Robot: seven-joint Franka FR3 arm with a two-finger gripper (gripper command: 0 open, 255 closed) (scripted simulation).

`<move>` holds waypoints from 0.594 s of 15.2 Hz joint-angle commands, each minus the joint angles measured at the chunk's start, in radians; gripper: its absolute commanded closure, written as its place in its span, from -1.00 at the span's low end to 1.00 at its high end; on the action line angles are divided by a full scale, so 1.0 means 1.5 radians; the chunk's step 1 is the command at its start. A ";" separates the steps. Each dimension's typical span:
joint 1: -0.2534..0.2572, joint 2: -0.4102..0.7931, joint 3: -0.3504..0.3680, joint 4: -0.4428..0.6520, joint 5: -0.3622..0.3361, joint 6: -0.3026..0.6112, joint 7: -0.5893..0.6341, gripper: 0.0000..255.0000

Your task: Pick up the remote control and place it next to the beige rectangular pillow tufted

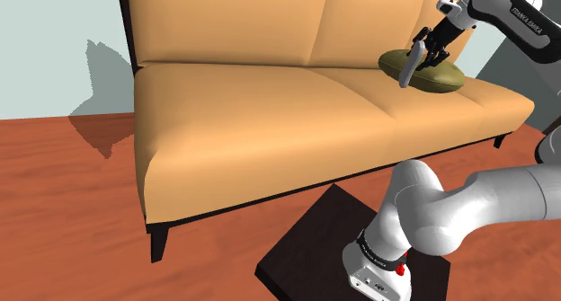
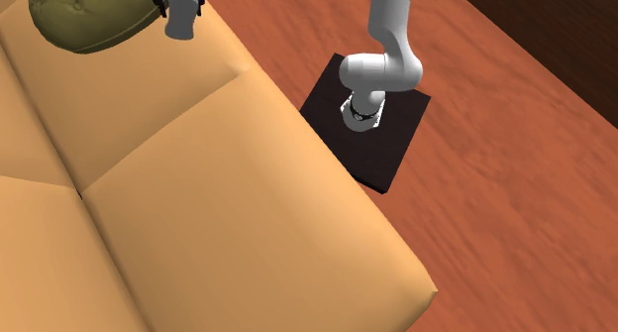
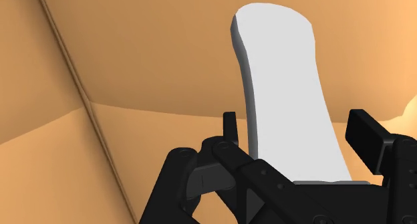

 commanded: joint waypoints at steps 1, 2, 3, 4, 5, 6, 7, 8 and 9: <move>-0.009 -0.011 -0.001 -0.024 -0.006 0.012 0.004 1.00; -0.012 -0.016 -0.003 -0.035 -0.009 0.019 0.006 1.00; -0.015 -0.021 -0.005 -0.046 -0.013 0.025 0.008 1.00; -0.018 -0.026 -0.007 -0.057 -0.016 0.031 0.009 1.00; -0.022 -0.030 -0.009 -0.067 -0.019 0.038 0.011 1.00; -0.025 -0.034 -0.011 -0.078 -0.022 0.044 0.012 1.00; -0.028 -0.039 -0.014 -0.088 -0.025 0.051 0.013 1.00; -0.031 -0.043 -0.016 -0.098 -0.029 0.057 0.015 1.00; -0.035 -0.047 -0.019 -0.108 -0.032 0.064 0.016 1.00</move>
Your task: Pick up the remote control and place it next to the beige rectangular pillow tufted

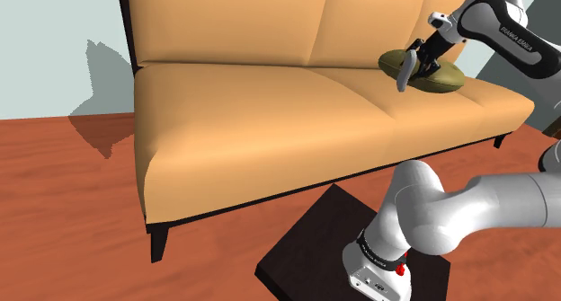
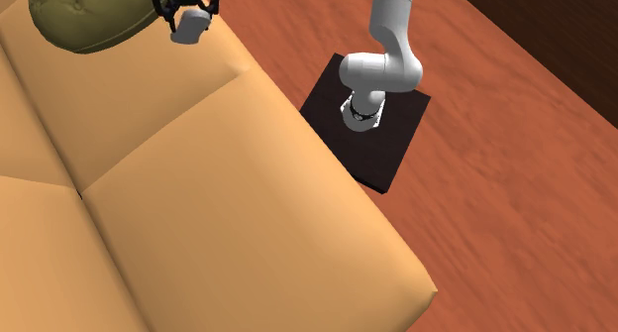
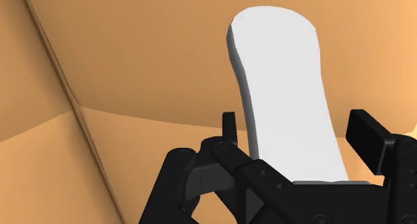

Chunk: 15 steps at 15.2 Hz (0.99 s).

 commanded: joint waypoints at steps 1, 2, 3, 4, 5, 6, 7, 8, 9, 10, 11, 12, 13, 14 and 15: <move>-0.008 -0.008 -0.012 -0.022 -0.009 0.010 0.002 1.00; -0.011 -0.012 -0.015 -0.031 -0.012 0.016 0.003 1.00; -0.014 -0.016 -0.018 -0.041 -0.016 0.023 0.004 1.00; -0.017 -0.019 -0.021 -0.050 -0.019 0.029 0.005 1.00; -0.020 -0.022 -0.025 -0.059 -0.022 0.036 0.006 1.00; -0.024 -0.024 -0.029 -0.069 -0.024 0.043 0.006 1.00; -0.027 -0.027 -0.032 -0.077 -0.027 0.050 0.007 1.00; -0.030 -0.029 -0.036 -0.086 -0.030 0.057 0.007 1.00; -0.034 -0.029 -0.040 -0.095 -0.032 0.066 0.007 1.00; -0.041 -0.030 -0.047 -0.107 -0.033 0.078 0.006 1.00; -0.045 -0.024 -0.047 -0.108 -0.028 0.082 0.003 1.00; -0.049 -0.018 -0.048 -0.109 -0.022 0.086 -0.001 1.00; -0.054 -0.012 -0.048 -0.109 -0.016 0.091 -0.005 1.00; -0.055 -0.010 -0.048 -0.110 -0.014 0.092 -0.006 1.00; -0.055 -0.010 -0.048 -0.110 -0.014 0.092 -0.006 1.00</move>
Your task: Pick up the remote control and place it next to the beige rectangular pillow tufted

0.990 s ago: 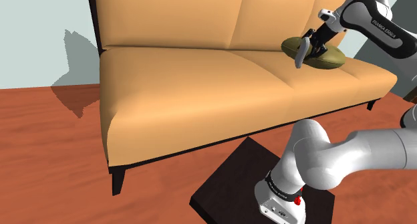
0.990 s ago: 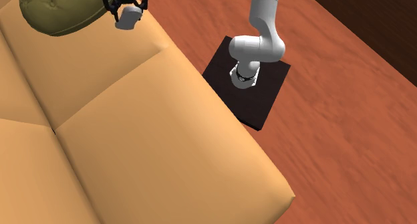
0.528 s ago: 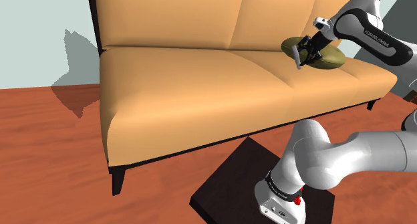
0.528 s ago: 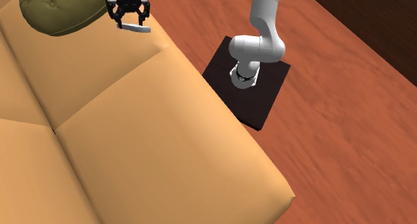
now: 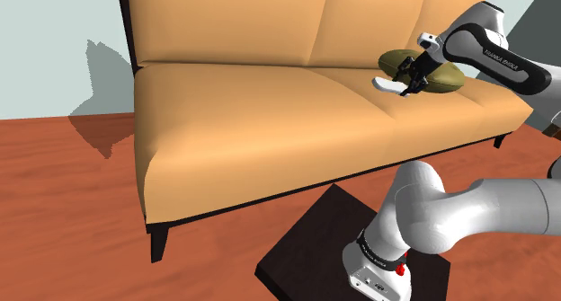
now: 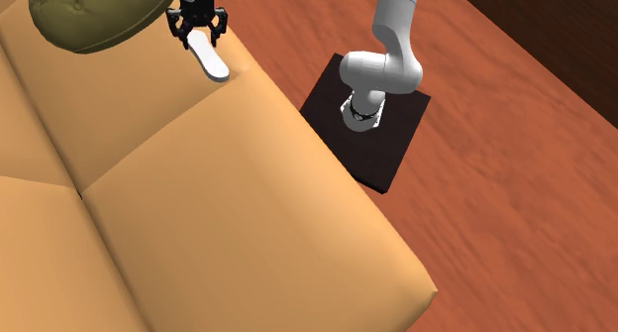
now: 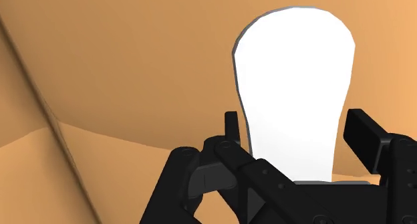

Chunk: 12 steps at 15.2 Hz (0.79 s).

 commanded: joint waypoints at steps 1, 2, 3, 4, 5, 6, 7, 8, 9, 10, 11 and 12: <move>0.000 0.003 -0.003 0.004 0.002 -0.009 -0.003 1.00; 0.000 0.003 -0.003 0.004 0.002 -0.009 -0.003 1.00; 0.000 0.003 -0.003 0.004 0.002 -0.009 -0.003 1.00; 0.000 0.003 -0.003 0.004 0.002 -0.009 -0.003 -1.00; 0.000 0.003 -0.003 0.003 0.002 -0.009 -0.003 -1.00; 0.000 0.003 -0.003 0.004 0.002 -0.009 -0.003 -1.00; 0.000 0.003 -0.003 0.004 0.002 -0.009 -0.003 -1.00; 0.000 0.003 -0.003 0.003 0.002 -0.009 -0.003 -1.00; 0.000 0.003 -0.003 0.004 0.002 -0.009 -0.003 -1.00; -0.004 0.004 0.012 0.017 0.011 -0.027 -0.007 -1.00; -0.008 0.006 0.026 0.031 0.020 -0.045 -0.012 -1.00; -0.011 0.008 0.039 0.046 0.029 -0.063 -0.016 -1.00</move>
